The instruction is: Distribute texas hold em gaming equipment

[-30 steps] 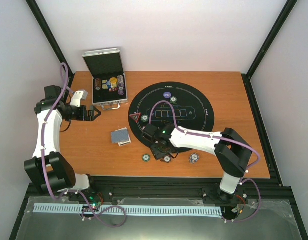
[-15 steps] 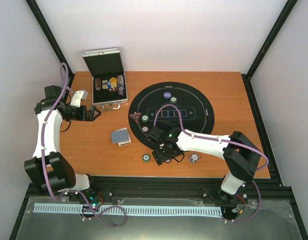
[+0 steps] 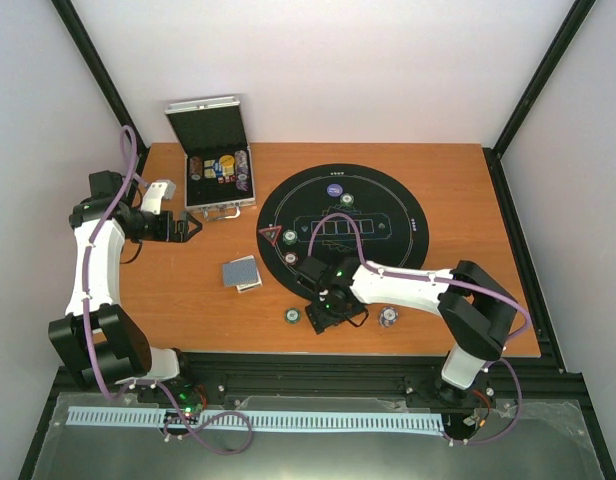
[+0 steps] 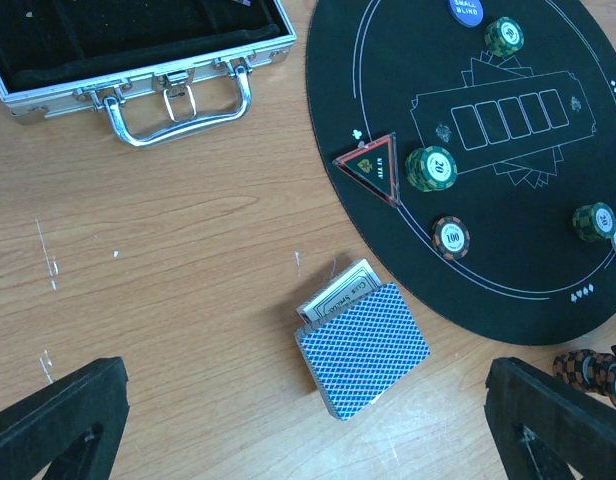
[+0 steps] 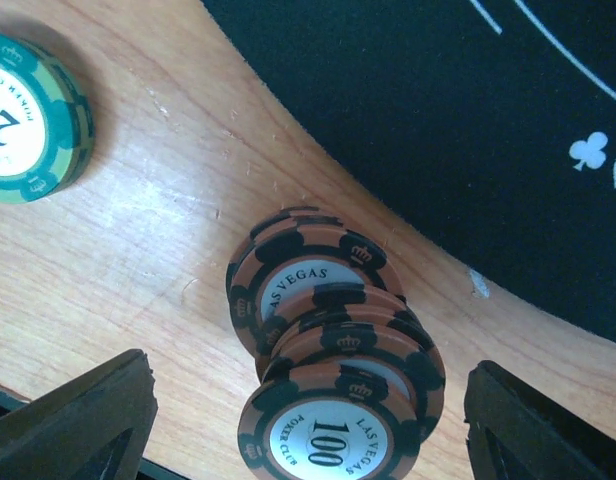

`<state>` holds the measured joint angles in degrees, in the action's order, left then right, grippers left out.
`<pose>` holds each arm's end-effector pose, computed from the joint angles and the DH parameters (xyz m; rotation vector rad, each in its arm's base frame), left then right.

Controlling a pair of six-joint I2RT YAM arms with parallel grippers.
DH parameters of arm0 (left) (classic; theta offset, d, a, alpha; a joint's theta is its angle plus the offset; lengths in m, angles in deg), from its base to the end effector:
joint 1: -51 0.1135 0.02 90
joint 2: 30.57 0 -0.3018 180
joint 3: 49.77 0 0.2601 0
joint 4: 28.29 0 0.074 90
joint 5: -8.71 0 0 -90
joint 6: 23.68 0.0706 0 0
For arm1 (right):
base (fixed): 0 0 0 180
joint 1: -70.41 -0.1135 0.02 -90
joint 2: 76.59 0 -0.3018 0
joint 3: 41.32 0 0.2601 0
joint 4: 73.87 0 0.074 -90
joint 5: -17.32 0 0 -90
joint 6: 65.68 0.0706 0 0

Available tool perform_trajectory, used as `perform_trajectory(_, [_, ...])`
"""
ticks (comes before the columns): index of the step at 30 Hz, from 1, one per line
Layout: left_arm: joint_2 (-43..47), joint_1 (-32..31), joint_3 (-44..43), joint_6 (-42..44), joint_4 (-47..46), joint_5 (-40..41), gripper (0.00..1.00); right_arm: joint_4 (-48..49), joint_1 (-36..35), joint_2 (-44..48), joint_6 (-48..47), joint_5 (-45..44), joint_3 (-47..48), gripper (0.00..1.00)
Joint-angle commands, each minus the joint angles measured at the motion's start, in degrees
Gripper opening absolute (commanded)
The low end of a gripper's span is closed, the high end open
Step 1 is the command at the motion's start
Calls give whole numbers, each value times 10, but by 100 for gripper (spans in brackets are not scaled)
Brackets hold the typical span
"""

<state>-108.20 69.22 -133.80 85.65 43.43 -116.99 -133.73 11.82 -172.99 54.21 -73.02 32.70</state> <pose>0.2681 0.0449 0.3180 0.1989 2.4802 -0.5820 0.1638 0.2675 0.1711 -0.7522 2.9427 0.1373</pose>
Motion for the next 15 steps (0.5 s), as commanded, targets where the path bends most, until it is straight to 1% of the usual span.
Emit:
perform_trajectory(1, [8,1,-17,11,7,-11,100,10,4,-7,3,1,-4,83])
perform_trajectory(15, [9,1,-19,11,8,-12,100,10,18,-12,-3,-19,0,67])
